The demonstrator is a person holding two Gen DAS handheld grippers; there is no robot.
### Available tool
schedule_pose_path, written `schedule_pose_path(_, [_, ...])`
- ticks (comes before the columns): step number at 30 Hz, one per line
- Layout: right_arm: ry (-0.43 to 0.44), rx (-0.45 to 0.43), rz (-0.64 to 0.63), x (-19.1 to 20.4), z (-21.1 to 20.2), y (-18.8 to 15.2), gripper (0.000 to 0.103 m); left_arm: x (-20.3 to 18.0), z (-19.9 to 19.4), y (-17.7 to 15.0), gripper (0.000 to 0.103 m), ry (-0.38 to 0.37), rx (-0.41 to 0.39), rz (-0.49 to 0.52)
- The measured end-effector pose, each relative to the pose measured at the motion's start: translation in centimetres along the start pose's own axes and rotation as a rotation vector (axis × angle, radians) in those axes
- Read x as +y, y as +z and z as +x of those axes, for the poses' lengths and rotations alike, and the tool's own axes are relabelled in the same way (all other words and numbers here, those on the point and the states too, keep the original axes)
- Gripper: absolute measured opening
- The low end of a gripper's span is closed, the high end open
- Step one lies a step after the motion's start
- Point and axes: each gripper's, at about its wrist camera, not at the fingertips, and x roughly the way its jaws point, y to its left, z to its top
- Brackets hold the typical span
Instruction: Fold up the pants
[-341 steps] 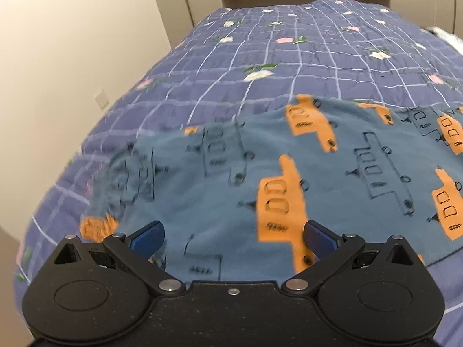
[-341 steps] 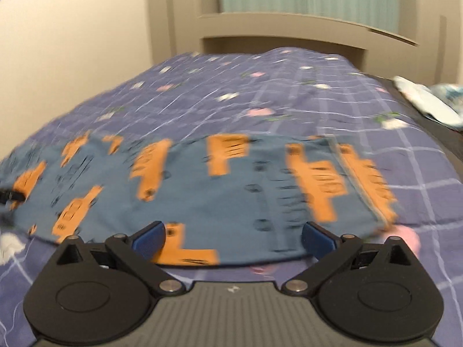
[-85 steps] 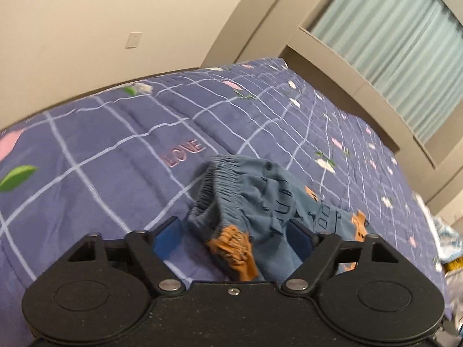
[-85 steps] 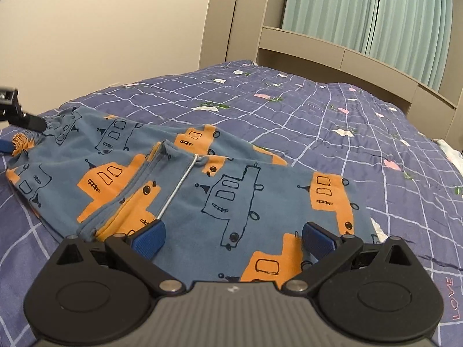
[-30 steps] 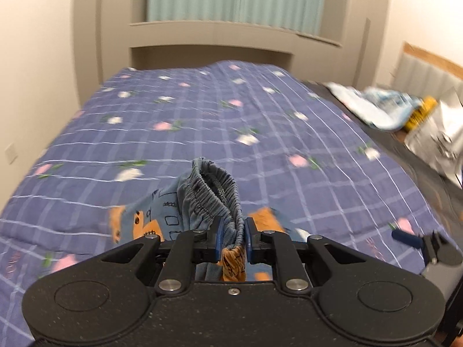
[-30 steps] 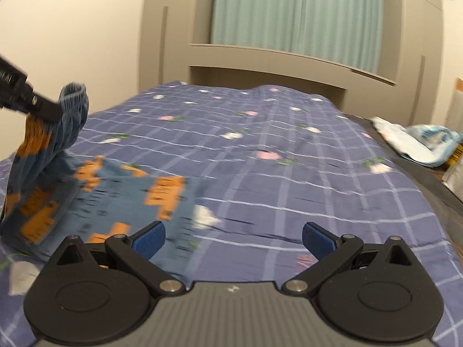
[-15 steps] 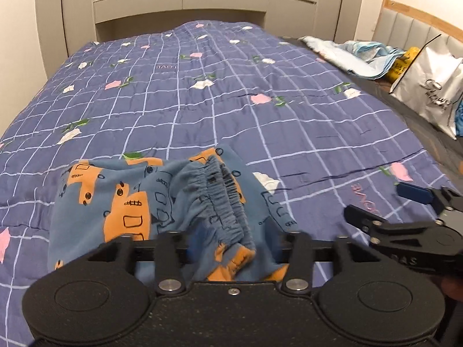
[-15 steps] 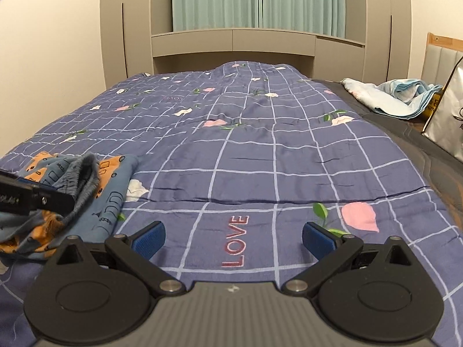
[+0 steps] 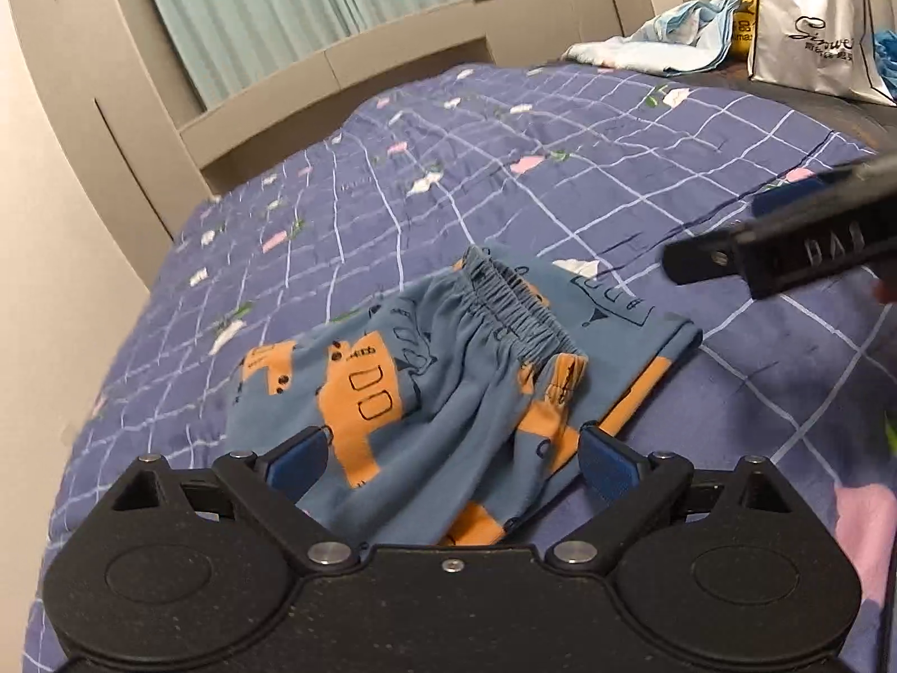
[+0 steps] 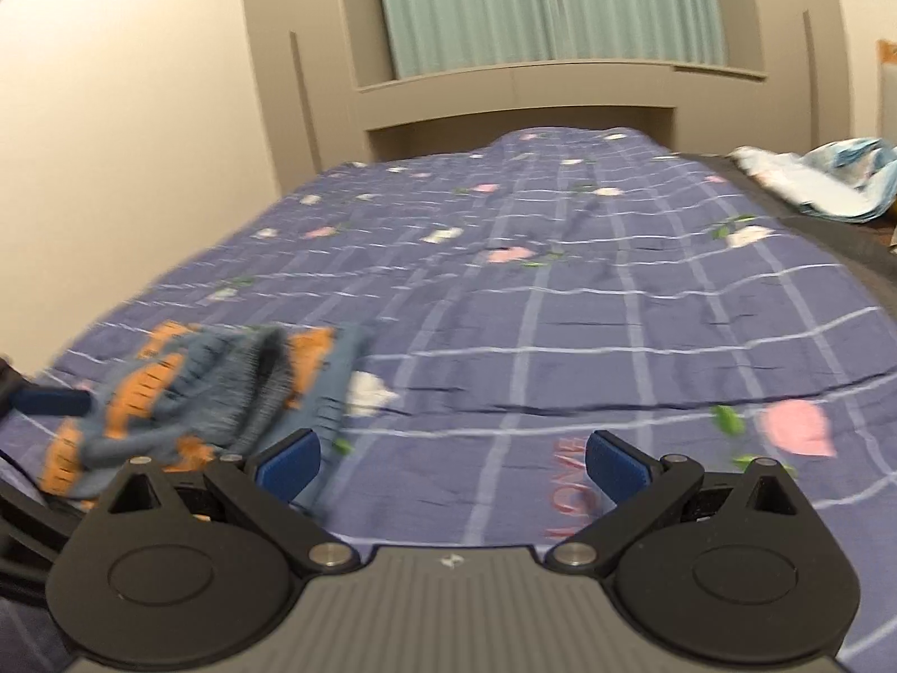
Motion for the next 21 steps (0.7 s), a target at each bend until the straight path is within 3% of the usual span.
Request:
schedule_pose_path(6, [0.248,0.052,0.032,1.2,2.8,2.7,0.103,-0.8,-0.1,-0.4,0.089,-0.009,-0.041,0.063])
schedule_pose_path(9, [0.353,0.091,0.049,1.7,5.0,4.1,0.103,-0.7,0.1,-0.4,0.079,-0.040,-0.041,0.059])
schedule_pose_path(11, [0.388,0.115,0.050,2.0,6.3,4.6,0.100,-0.5,0.2,-0.4,0.065,-0.051,-0.046,0.047])
schedule_pose_path(13, [0.406,0.133,0.038,2.3,7.5,5.0,0.089,-0.3,0.5,-0.2,0.053,-0.076,-0.041,0.030])
schedule_pose_path(16, [0.398,0.156,0.041,2.5,8.8,5.3,0.070,0.2,0.8,0.0,0.044,-0.110,-0.037,0.003])
schedule_pose_path(18, [0.392,0.168,0.048,2.5,9.4,5.1,0.048,0.4,1.1,0.2,0.038,-0.130,-0.031,-0.009])
schedule_pose_path(19, [0.389,0.174,0.056,2.5,9.7,5.0,0.044,0.5,1.3,0.2,0.033,-0.140,-0.027,-0.014])
schedule_pose_path(21, [0.389,0.176,0.070,2.3,9.9,4.7,0.029,0.7,1.6,0.4,0.017,-0.165,-0.017,-0.029])
